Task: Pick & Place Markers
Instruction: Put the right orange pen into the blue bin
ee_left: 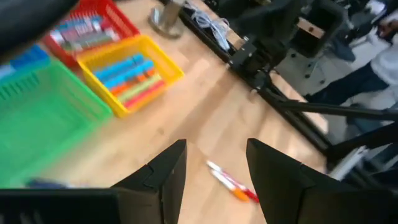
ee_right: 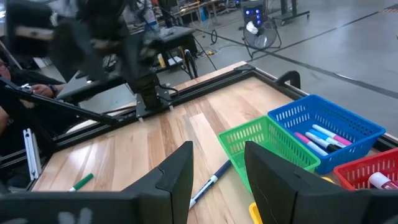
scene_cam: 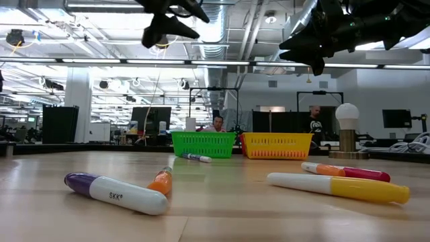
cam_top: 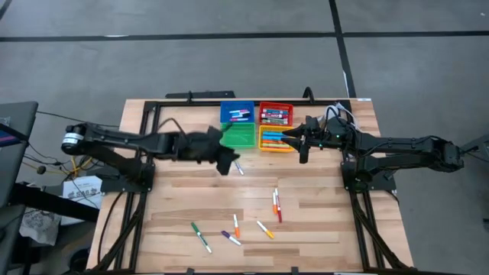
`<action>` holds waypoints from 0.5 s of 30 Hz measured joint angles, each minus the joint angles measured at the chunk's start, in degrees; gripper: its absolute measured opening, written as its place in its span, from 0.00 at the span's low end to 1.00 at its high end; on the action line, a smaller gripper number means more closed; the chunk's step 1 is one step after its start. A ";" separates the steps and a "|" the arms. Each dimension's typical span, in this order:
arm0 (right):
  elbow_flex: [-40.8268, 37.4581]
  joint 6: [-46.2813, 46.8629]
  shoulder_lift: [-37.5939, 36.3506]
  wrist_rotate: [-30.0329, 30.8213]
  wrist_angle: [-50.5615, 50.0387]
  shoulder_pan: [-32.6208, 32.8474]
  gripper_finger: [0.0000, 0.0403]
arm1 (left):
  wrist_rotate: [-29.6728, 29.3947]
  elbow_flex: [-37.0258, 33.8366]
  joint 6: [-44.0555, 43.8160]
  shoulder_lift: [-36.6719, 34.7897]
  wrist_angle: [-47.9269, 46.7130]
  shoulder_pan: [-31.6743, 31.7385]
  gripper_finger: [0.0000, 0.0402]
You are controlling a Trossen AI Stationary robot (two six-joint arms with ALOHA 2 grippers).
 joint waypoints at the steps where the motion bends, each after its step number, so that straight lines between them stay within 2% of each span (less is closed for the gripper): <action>1: 0.00 -0.02 0.02 0.00 0.00 0.00 0.33 | -1.02 -0.34 -2.52 0.23 0.23 -1.46 0.41; 8: 0.00 0.00 0.02 0.02 -0.05 0.00 0.33 | -6.30 -1.31 -17.31 3.35 2.49 -10.42 0.41; 15: 0.00 0.00 0.01 0.00 0.00 0.00 0.33 | -10.35 -1.31 -25.87 9.03 10.81 -17.34 0.41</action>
